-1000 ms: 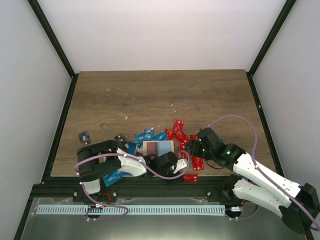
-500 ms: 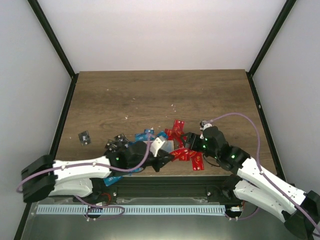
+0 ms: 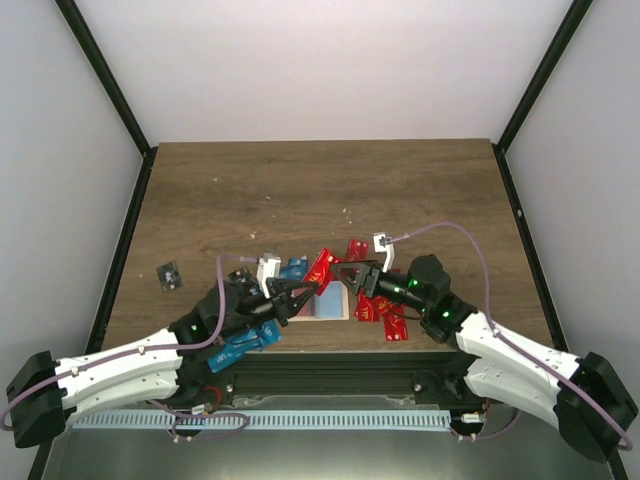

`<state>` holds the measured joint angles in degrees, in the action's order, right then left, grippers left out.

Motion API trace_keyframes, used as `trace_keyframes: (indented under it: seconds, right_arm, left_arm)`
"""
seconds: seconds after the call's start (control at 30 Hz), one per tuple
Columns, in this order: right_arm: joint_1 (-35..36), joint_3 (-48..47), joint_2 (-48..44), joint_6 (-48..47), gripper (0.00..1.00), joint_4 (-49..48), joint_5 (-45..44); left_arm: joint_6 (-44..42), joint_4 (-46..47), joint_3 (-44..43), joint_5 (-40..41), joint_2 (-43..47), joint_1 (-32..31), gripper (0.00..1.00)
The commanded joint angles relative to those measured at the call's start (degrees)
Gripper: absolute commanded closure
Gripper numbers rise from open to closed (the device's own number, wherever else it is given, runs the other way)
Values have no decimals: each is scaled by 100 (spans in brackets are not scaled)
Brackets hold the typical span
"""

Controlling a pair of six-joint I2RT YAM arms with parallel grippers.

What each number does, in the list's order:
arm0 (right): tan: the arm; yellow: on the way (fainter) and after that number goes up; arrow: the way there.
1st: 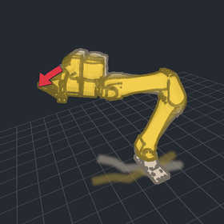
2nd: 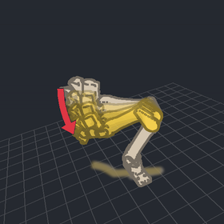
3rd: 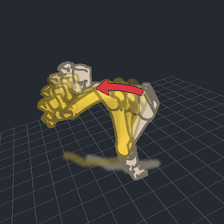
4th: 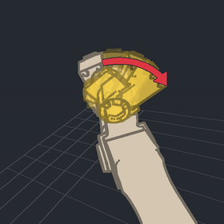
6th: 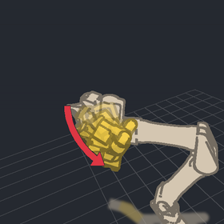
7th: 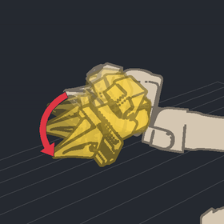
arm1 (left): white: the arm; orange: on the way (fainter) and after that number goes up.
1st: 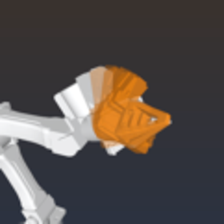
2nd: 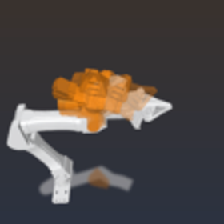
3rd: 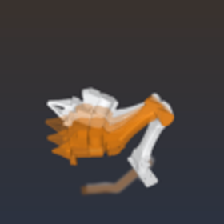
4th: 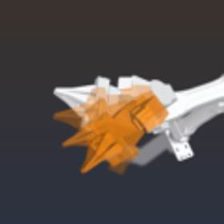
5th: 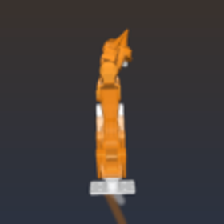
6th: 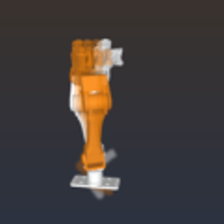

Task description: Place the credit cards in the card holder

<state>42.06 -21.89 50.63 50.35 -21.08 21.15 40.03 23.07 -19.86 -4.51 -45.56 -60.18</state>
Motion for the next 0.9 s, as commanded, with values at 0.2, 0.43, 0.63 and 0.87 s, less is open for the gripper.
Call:
trace_keyframes:
  seconds: [0.2,0.43,0.63,0.87]
  right_arm:
    - [-5,90,227,217,53,-2177,1211]
    - [-1,-85,571,566,76,-2714,1643]
    - [38,-294,858,587,96,-2888,1900]
    - [34,-256,704,354,99,-2424,1655]
  left_arm:
    - [637,1251,385,304,290,-1,96]
    - [629,1368,337,298,176,5,96]
    - [697,1404,303,323,-90,1,96]
    - [616,902,299,205,-121,4,87]
